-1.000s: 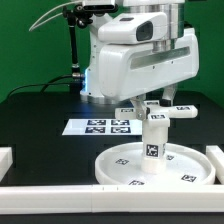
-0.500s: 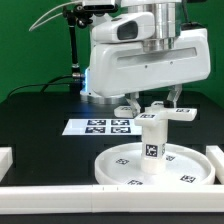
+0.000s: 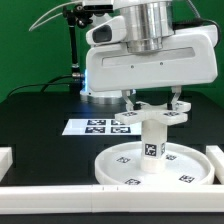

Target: Assemble round table

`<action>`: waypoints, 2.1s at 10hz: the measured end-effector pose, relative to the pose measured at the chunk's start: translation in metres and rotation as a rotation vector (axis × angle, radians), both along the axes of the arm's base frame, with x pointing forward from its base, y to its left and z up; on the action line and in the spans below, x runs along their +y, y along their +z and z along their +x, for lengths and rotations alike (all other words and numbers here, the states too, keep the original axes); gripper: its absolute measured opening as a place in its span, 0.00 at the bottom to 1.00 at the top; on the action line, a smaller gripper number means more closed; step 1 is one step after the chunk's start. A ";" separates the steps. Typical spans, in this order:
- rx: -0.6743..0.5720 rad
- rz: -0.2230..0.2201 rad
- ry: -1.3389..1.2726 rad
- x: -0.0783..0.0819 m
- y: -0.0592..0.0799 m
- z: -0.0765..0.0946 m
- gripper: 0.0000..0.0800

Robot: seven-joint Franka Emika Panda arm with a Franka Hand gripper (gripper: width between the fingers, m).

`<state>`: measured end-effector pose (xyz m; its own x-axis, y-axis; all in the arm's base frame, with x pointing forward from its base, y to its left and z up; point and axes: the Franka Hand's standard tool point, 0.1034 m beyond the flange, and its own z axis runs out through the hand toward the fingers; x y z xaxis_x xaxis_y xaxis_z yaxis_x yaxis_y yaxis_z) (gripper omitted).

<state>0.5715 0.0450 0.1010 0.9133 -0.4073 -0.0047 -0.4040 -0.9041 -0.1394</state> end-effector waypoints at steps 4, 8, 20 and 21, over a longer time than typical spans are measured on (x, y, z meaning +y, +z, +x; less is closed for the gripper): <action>0.029 0.013 -0.229 0.000 0.000 0.000 0.56; 0.061 0.038 -0.489 0.000 0.000 0.001 0.56; 0.153 0.142 -1.416 0.000 -0.001 0.004 0.56; 0.154 0.167 -1.533 0.000 -0.001 0.004 0.56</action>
Offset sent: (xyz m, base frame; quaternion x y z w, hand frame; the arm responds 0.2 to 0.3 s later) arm 0.0000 0.0000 0.0000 0.0000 0.0000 0.1938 0.9810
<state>0.5751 0.0453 0.1003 -0.3780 -0.9050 -0.1951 -0.9159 0.3963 -0.0641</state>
